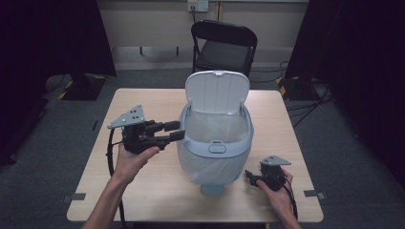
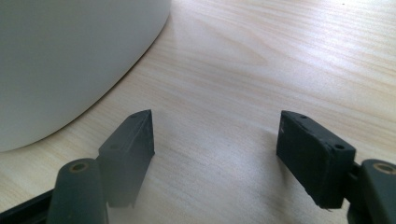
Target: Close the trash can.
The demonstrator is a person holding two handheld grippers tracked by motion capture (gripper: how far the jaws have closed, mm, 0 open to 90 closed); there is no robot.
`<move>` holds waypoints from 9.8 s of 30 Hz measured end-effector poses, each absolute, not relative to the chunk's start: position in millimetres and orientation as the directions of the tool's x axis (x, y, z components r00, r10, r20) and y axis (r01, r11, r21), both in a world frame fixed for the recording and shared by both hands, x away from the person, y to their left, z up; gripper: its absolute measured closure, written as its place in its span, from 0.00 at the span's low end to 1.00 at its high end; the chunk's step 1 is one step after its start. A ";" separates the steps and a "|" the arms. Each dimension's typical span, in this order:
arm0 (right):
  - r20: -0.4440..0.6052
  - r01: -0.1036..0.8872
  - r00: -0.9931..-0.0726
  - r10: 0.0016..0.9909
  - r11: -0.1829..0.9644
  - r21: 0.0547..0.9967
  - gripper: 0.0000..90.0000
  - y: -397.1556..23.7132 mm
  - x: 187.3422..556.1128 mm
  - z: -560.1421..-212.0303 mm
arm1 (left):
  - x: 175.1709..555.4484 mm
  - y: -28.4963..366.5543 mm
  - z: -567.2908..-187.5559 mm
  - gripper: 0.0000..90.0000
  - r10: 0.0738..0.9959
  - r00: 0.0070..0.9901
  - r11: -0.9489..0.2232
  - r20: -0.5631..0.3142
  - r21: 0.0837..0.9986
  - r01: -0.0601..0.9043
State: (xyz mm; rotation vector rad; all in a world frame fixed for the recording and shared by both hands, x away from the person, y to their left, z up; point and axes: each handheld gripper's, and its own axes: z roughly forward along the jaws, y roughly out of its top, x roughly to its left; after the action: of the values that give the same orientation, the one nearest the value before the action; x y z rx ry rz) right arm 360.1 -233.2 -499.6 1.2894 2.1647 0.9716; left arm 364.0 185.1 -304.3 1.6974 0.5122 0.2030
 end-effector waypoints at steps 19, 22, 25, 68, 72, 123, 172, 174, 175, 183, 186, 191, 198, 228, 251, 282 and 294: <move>-0.015 0.576 -0.470 0.883 0.319 0.753 0.29 -233.2 360.1 -499.6 | 362.0 234.3 -387.1 0.35 0.635 0.758 -0.206 -0.151 0.912 0.355; -0.014 0.576 -0.470 0.883 0.319 0.753 0.29 -233.1 360.2 -499.6 | 361.0 246.6 -403.0 0.34 0.665 0.728 -0.207 -0.170 0.894 0.397; -0.014 0.576 -0.470 0.883 0.319 0.753 0.29 -233.1 360.2 -499.6 | 361.4 260.3 -416.5 0.32 0.693 0.695 -0.194 -0.192 0.879 0.436; -0.013 0.575 -0.488 0.873 0.333 0.747 0.25 -231.4 367.2 -499.7 | 446.2 295.1 -487.0 0.37 0.872 0.482 -0.221 -0.083 0.812 0.540; -0.013 0.575 -0.488 0.873 0.333 0.747 0.24 -231.4 367.2 -499.7 | 443.7 296.1 -484.5 0.38 0.874 0.479 -0.213 -0.086 0.817 0.536; -0.014 0.576 -0.486 0.874 0.332 0.747 0.24 -231.2 367.1 -499.7 | 368.1 271.6 -385.4 0.38 0.735 0.659 -0.128 -0.160 0.921 0.367; -0.014 0.576 -0.486 0.874 0.332 0.747 0.24 -231.2 367.2 -499.7 | 353.3 184.8 -242.5 0.38 0.516 0.856 -0.052 -0.030 0.996 0.066; -0.014 0.576 -0.486 0.874 0.332 0.747 0.24 -231.2 367.2 -499.7 | 355.7 177.0 -240.9 0.38 0.489 0.872 -0.059 -0.021 0.997 0.057; -0.014 0.576 -0.486 0.874 0.332 0.747 0.24 -231.2 367.2 -499.7 | 356.8 173.0 -240.8 0.38 0.462 0.887 -0.050 -0.015 0.998 0.043; -0.013 0.576 -0.486 0.874 0.332 0.747 0.24 -231.2 367.2 -499.7 | 374.9 136.4 -239.8 0.38 0.391 0.920 -0.084 -0.031 0.994 0.070; -0.014 0.576 -0.487 0.874 0.332 0.747 0.24 -231.2 367.2 -499.7 | 383.7 120.6 -241.0 0.38 0.357 0.933 -0.115 -0.046 0.989 0.093; -0.014 0.576 -0.487 0.873 0.333 0.747 0.24 -231.2 367.3 -499.7 | 398.5 95.2 -242.7 0.37 0.326 0.944 -0.200 -0.044 0.973 0.115; -0.013 0.576 -0.488 0.873 0.333 0.747 0.24 -231.2 367.3 -499.7 | 407.7 82.9 -247.9 0.28 0.320 0.946 -0.252 -0.061 0.956 0.147; -0.011 0.576 -0.490 0.872 0.333 0.746 0.23 -230.9 367.4 -499.8 | 457.5 185.4 -240.8 0.42 0.655 0.742 -0.031 -0.143 0.976 0.216; -0.009 0.576 -0.496 0.868 0.337 0.745 0.22 -230.6 367.7 -499.9 | 469.0 159.1 -251.3 0.37 0.533 0.828 -0.067 -0.176 0.966 0.248; -0.009 0.576 -0.495 0.869 0.336 0.745 0.22 -230.5 367.6 -500.0 | 402.4 103.3 -283.7 0.21 0.460 0.888 -0.303 -0.020 0.936 0.178; -0.010 0.576 -0.495 0.869 0.337 0.745 0.22 -230.5 367.6 -500.0 | 394.2 94.9 -277.9 0.21 0.469 0.882 -0.356 0.039 0.923 0.148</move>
State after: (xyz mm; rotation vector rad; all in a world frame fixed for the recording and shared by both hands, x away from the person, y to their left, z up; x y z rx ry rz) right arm 367.6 -230.5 -500.0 1.2718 2.1991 0.9748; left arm 394.2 94.9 -277.9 1.9293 0.4541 0.3577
